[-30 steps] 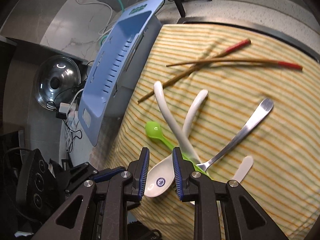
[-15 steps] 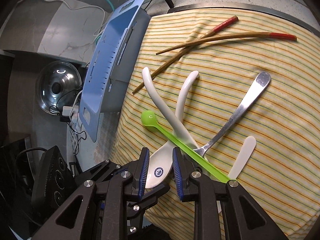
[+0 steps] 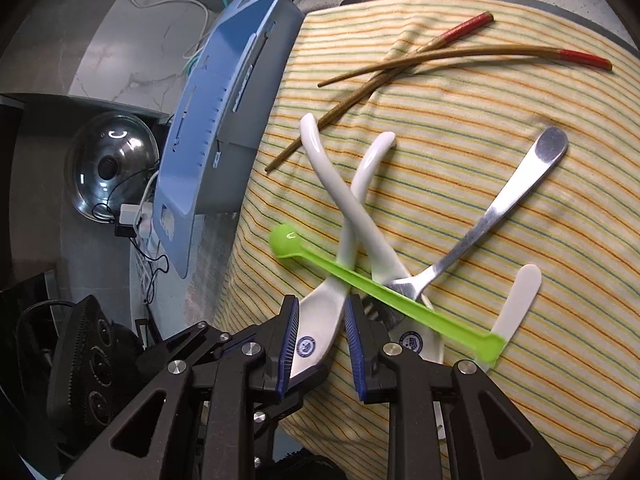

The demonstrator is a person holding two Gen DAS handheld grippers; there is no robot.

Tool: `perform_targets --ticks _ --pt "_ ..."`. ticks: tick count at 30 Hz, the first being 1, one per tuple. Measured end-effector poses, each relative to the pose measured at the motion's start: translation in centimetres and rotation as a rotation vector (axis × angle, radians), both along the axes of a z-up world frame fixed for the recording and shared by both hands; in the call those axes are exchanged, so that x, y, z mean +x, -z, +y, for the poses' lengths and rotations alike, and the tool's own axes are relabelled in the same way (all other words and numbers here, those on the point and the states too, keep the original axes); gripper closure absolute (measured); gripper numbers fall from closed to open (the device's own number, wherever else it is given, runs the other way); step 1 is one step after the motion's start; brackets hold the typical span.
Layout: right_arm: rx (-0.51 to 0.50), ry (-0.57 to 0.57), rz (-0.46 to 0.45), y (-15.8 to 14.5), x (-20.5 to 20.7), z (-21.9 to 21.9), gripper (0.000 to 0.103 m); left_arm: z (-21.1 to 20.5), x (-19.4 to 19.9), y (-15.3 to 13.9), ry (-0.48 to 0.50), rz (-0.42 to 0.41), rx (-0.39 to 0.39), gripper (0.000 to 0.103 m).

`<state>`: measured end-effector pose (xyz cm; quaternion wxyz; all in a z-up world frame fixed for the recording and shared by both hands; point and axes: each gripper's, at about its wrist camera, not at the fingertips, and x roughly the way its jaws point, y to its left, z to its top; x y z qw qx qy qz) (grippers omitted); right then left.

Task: Organize utensils
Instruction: 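Move the right tool over the white ceramic spoon with blue logo, then lift the white ceramic spoon with the right tool toward the blue basket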

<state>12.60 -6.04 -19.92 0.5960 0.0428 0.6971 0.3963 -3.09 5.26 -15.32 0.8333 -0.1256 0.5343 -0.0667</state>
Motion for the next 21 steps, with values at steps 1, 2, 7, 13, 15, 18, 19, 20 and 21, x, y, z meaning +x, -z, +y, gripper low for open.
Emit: perform_targets --ticks 1,2,7,13,15,18,19,20,21 --pt "-0.007 -0.003 0.002 0.2 -0.1 0.2 0.081 0.1 -0.1 0.0 -0.002 0.001 -0.002 0.063" --pt "-0.01 -0.005 0.004 0.3 -0.2 0.4 0.081 0.4 -0.3 -0.1 -0.007 0.001 -0.006 0.063" --pt "-0.029 -0.038 -0.006 1.1 -0.7 1.9 0.081 1.0 -0.9 -0.2 -0.009 0.017 -0.006 0.063" --pt "-0.056 0.01 -0.057 1.3 -0.3 2.8 0.081 1.2 -1.4 -0.3 -0.015 0.018 -0.003 0.063" --pt "-0.05 0.033 -0.052 1.5 0.2 2.9 0.081 1.5 -1.7 -0.3 -0.021 0.018 0.001 0.064" --pt "-0.043 0.034 -0.039 1.6 0.4 3.3 0.081 1.9 -2.1 -0.3 -0.029 0.021 -0.006 0.064" --pt "-0.042 0.029 -0.046 1.6 0.4 3.5 0.081 2.0 -2.2 -0.4 -0.027 0.023 -0.008 0.064" --pt "-0.042 0.025 -0.055 1.5 0.3 3.6 0.081 2.0 -2.4 -0.5 -0.024 0.023 -0.009 0.064" --pt "-0.041 0.023 -0.065 1.4 0.3 3.8 0.081 2.0 -2.5 -0.5 -0.021 0.024 -0.008 0.064"
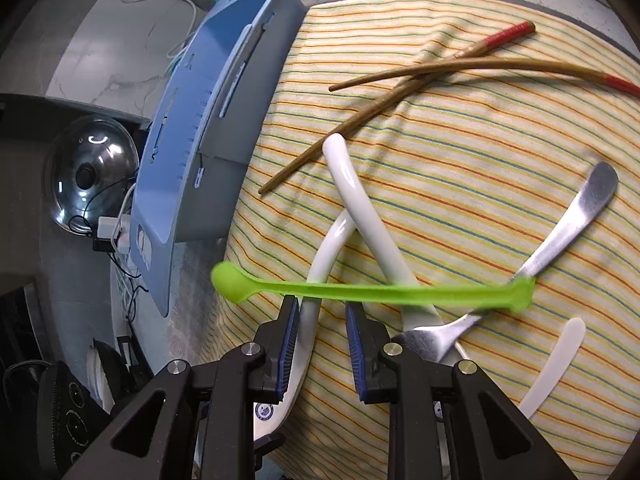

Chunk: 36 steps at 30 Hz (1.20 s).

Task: Organize utensils
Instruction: 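Lift the white ceramic spoon with the right tool toward the blue basket, then lower the white spoon into the blue basket and open the right tool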

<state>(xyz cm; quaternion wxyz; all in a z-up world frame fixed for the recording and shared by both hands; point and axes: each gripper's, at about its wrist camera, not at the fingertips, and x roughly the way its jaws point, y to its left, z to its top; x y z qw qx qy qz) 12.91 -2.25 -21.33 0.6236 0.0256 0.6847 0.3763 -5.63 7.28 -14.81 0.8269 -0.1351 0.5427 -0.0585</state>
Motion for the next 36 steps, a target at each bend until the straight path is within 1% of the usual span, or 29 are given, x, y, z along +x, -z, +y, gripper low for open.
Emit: perform_targets --ticks 5,9,15,17,19,22,29,36 --pt "-0.012 0.013 -0.011 0.0 0.2 0.7 0.081 -0.1 -0.8 -0.1 0.023 0.01 0.009 0.064" --pt "0.003 0.015 0.02 0.4 0.2 0.9 0.081 -0.1 -1.7 -0.1 0.032 0.016 0.008 0.064" --pt "0.029 -0.013 0.06 0.5 -0.7 1.7 0.081 0.4 -1.9 -0.3 0.021 0.011 0.011 0.064" --pt "0.039 -0.02 0.073 0.3 -1.0 1.9 0.087 0.8 -2.3 -0.7 0.012 0.005 0.015 0.064" --pt "0.05 -0.028 0.086 0.1 -1.3 2.0 0.09 1.3 -2.8 -1.2 0.001 -0.002 0.01 0.064" --pt "0.071 -0.043 0.091 -0.7 -1.6 2.4 0.091 1.9 -3.1 -1.9 -0.018 -0.017 0.005 0.064" --pt "0.113 -0.053 0.056 -3.3 -1.1 3.8 0.093 3.3 -2.4 -2.9 -0.046 -0.057 0.009 0.064" --pt "0.157 -0.062 -0.01 -6.6 0.6 6.8 0.094 5.8 -0.4 -4.5 -0.064 -0.12 0.033 0.064"
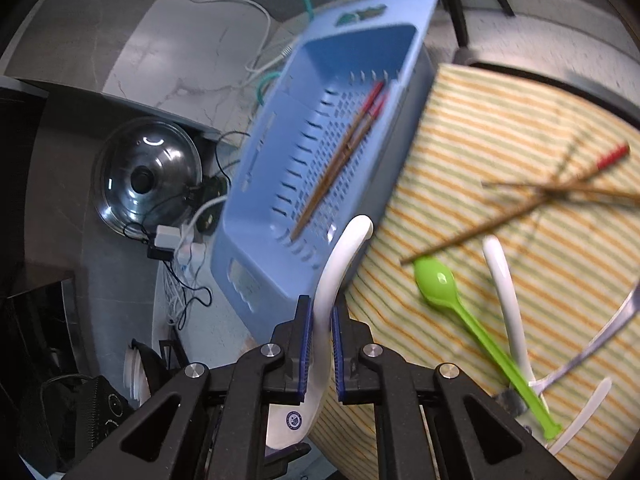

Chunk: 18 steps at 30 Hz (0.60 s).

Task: Organize utensils
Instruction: 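Lower the white spoon into the blue basket and open the right tool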

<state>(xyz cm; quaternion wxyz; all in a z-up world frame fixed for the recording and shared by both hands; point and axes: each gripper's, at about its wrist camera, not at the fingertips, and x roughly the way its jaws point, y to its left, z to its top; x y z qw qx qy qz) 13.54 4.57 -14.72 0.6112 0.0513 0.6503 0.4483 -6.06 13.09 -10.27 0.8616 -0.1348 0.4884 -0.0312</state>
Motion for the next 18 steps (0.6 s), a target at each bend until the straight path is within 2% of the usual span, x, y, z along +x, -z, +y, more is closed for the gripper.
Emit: perform_targets --ticks 5,9,18 --pt "0.02 0.009 -0.051 -1.8 1.7 2.9 0.094 2.4 2.1 -0.6 -0.014 -0.037 0.036 0.064" --pt "0.016 0.015 -0.087 -2.3 2.8 5.0 0.094 4.5 3.8 -0.5 -0.018 -0.05 0.027 0.064" --pt "-0.007 0.034 -0.096 -1.4 5.4 8.5 0.094 7.6 6.7 0.6 -0.034 -0.036 0.029 0.064"
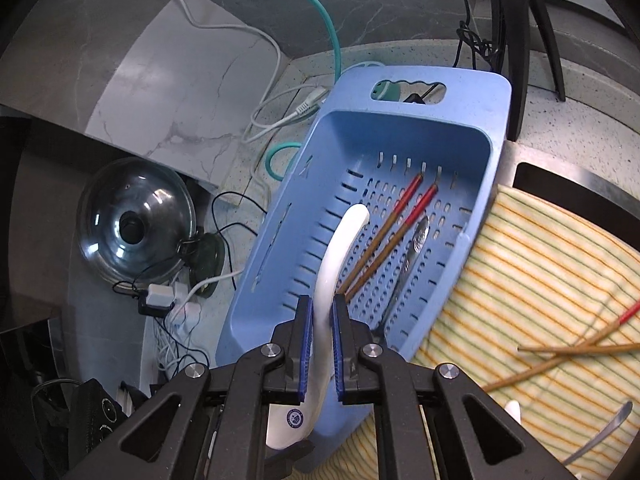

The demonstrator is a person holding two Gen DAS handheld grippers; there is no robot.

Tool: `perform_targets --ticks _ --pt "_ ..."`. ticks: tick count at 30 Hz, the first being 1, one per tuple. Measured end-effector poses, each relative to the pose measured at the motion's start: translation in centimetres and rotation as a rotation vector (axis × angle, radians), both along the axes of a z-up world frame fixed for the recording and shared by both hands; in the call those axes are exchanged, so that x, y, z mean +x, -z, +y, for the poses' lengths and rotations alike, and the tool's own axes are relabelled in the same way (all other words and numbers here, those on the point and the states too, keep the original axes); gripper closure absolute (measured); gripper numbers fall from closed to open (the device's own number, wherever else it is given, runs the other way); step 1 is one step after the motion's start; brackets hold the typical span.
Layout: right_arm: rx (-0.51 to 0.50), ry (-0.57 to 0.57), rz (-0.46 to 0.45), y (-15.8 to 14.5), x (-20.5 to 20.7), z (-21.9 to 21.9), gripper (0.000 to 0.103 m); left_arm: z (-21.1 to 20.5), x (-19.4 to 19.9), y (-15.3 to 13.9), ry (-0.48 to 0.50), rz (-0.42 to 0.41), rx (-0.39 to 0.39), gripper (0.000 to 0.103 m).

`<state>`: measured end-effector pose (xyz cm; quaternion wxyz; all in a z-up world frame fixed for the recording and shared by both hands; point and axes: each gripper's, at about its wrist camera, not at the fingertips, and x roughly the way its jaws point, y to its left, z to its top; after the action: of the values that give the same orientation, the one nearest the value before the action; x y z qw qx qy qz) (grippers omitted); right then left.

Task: Organize utensils
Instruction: 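Lower the white spoon into the blue basket and open the right tool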

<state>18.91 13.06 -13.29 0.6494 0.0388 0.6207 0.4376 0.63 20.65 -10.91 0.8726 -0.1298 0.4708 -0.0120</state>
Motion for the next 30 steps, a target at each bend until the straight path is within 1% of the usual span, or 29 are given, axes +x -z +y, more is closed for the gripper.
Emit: perform_targets --ticks 6,8,10,12,13,14,15,23,26,30 --pt "-0.018 0.008 -0.001 1.2 0.8 2.1 0.094 1.4 1.0 0.8 -0.001 0.026 0.011 0.064" --pt "-0.026 0.005 -0.006 1.5 0.9 2.5 0.091 1.7 1.2 0.9 -0.001 0.029 0.021 0.064" --pt "-0.038 0.011 -0.017 1.7 0.9 2.8 0.091 2.1 1.3 1.0 -0.003 0.028 0.028 0.064" --pt "-0.049 0.018 -0.016 2.0 0.9 3.1 0.084 2.6 1.4 1.2 -0.009 0.038 0.03 0.064" --pt "-0.051 0.024 -0.01 2.1 0.9 3.2 0.073 2.8 1.4 1.2 -0.009 0.041 0.03 0.064" --pt "-0.051 0.032 -0.012 2.1 0.9 3.1 0.065 3.0 1.4 1.2 -0.012 0.043 0.032 0.062" --pt "-0.049 0.041 -0.019 2.0 0.9 3.0 0.063 3.2 1.4 1.2 -0.015 0.041 0.032 0.061" --pt "-0.037 0.08 -0.038 0.6 0.7 1.2 0.063 4.2 1.1 0.4 0.01 0.001 0.01 0.061" --pt "-0.023 0.104 -0.037 -0.3 0.7 -0.5 0.063 3.9 1.1 -0.2 0.021 -0.016 0.012 0.061" --pt "-0.001 0.123 -0.044 -2.0 0.6 -3.8 0.063 3.4 0.8 -1.1 0.032 -0.033 0.001 0.061"
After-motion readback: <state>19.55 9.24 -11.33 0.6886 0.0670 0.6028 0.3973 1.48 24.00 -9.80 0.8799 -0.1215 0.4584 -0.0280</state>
